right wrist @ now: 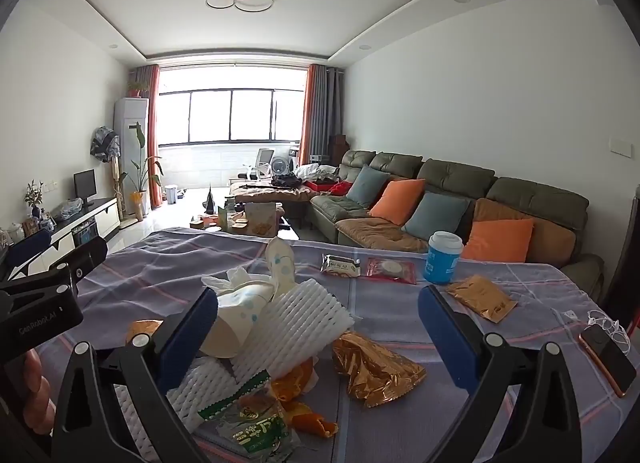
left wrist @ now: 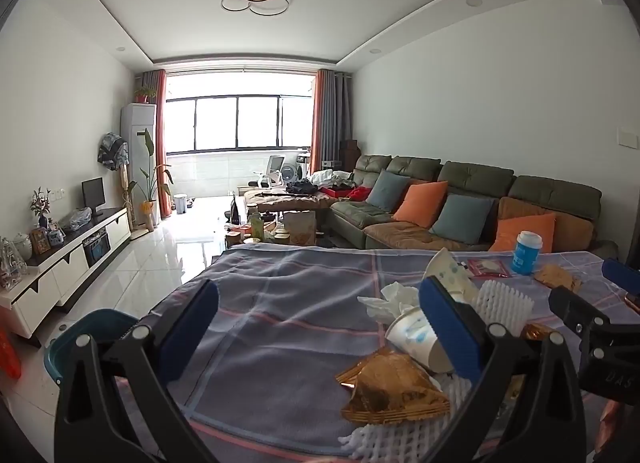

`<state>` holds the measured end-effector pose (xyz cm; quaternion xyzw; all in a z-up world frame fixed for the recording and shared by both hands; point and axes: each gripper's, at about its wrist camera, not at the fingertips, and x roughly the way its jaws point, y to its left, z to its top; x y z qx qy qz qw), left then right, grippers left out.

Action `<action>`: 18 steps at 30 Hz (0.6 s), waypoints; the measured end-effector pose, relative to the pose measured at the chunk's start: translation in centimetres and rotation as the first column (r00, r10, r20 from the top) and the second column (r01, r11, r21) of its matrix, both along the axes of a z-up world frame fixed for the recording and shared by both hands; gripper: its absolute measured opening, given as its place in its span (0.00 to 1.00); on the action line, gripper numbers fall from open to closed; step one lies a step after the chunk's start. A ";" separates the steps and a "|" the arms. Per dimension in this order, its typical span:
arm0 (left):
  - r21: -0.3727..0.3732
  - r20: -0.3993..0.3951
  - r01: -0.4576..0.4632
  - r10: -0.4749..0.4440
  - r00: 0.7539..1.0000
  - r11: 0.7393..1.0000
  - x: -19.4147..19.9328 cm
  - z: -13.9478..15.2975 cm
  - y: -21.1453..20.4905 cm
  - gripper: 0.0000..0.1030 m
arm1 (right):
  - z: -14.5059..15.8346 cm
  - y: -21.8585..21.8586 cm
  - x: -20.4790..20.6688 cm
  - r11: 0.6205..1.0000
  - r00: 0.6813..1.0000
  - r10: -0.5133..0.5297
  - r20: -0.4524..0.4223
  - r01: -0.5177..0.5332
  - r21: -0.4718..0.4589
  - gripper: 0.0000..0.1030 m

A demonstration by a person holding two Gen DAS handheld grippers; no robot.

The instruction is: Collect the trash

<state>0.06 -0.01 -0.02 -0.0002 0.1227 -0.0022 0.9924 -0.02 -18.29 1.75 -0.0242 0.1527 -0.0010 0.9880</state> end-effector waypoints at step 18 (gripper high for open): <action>-0.002 0.013 -0.008 0.008 1.000 1.000 0.0 -0.1 0.2 0.97 | 0.2 0.6 -0.4 1.000 1.000 0.010 0.003 -0.010 0.001 0.97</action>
